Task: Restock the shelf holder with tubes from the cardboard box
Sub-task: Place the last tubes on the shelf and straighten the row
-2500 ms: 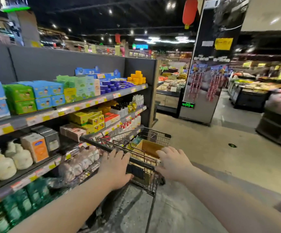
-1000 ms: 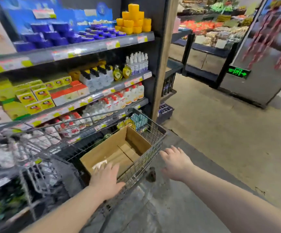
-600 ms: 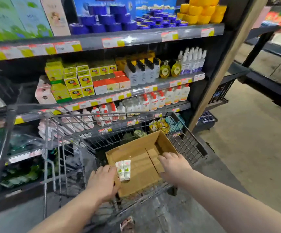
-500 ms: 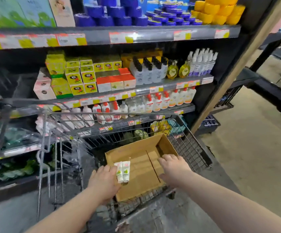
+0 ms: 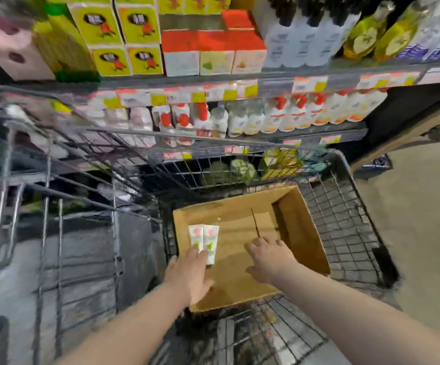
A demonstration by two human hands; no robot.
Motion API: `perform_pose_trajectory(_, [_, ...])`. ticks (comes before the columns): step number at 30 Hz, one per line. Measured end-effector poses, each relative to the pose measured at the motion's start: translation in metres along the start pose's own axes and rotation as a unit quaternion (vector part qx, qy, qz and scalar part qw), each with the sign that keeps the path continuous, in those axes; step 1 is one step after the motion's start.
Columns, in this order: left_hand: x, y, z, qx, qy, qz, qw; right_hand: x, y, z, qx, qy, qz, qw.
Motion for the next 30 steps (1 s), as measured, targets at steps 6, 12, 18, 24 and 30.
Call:
perform_pose_trajectory(6, [0.021, -0.065, -0.036, -0.005, 0.120, 0.054, 0.991, 0.015, -0.089, -0.029, 0.015, -0.013, 0.025, 1.000])
perform_pose_trajectory(12, [0.033, -0.130, -0.088, -0.016, 0.212, 0.127, 0.969, 0.026, -0.161, -0.074, 0.042, -0.062, 0.047, 0.996])
perform_pose_trajectory(18, [0.046, -0.173, -0.116, -0.089, 0.370, 0.229, 0.896, 0.031, -0.210, -0.106, 0.041, -0.246, -0.042, 0.968])
perform_pose_trajectory(24, [0.044, -0.174, -0.124, -0.154, 0.352, 0.239, 0.892, 0.029, -0.225, -0.113, -0.011, -0.371, -0.105, 0.923])
perform_pose_trajectory(30, [0.051, -0.184, -0.125, -0.155, 0.388, 0.281, 0.864, 0.011, -0.218, -0.123, -0.017, -0.447, -0.123, 0.886])
Point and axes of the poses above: each hand's wrist, its own y-axis away from the middle knuckle, its own z-axis out of the back of the hand, x = y × z, the point moved 6 cm from there along -y, towards the middle knuckle, and after that the axes turned 4 degrees about y, right-handed, at the moved point
